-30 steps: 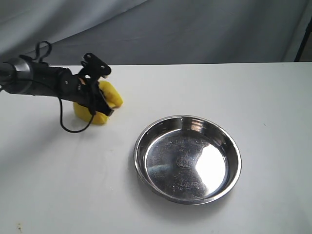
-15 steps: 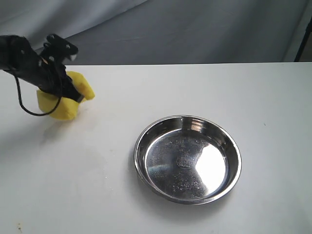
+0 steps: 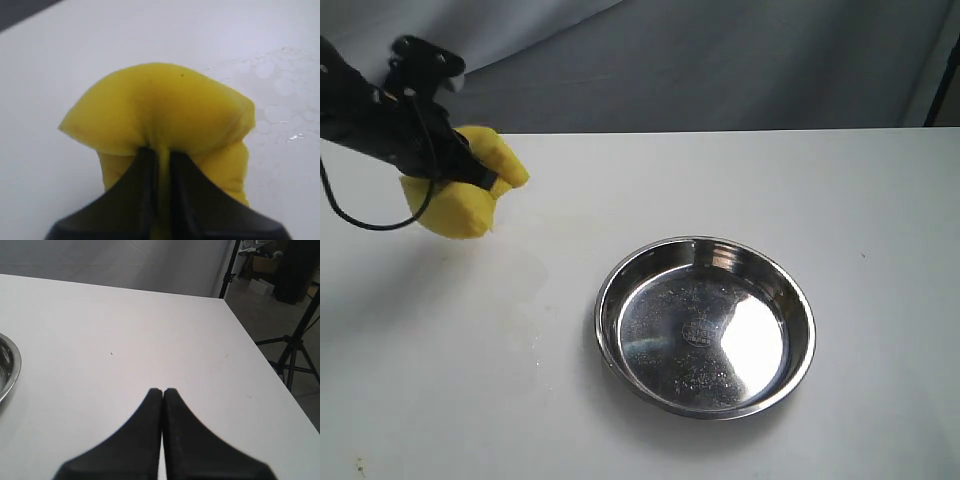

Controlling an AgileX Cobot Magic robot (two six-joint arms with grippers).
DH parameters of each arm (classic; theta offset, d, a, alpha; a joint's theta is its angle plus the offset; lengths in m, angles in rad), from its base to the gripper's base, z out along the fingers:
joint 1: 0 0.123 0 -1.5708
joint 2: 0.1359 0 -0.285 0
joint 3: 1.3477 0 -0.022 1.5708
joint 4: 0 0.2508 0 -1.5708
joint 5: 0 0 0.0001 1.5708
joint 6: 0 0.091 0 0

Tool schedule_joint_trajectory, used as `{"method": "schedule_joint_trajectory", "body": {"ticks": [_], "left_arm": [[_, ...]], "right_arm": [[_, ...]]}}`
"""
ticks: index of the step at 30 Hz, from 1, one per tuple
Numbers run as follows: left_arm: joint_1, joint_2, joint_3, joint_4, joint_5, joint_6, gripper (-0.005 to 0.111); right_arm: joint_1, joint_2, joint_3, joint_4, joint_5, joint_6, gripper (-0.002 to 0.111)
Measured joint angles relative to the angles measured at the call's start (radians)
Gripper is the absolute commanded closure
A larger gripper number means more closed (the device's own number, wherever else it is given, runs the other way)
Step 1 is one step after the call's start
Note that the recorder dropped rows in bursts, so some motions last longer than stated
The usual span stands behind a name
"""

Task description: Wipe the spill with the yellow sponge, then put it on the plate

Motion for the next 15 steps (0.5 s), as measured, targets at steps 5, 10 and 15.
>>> {"method": "schedule_joint_trajectory", "body": {"ticks": [5, 10, 15], "left_arm": [[-0.002, 0.192, 0.006, -0.526, -0.222, 0.381, 0.107], [0.008, 0.271, -0.008, -0.614, -0.356, 0.436, 0.107], [0.038, 0.303, -0.044, -0.678, -0.305, 0.438, 0.107]], "right_arm": [[0.000, 0.000, 0.000, 0.000, 0.000, 0.000, 0.108], [0.000, 0.000, 0.000, 0.000, 0.000, 0.000, 0.108], [0.000, 0.000, 0.000, 0.000, 0.000, 0.000, 0.108]]}}
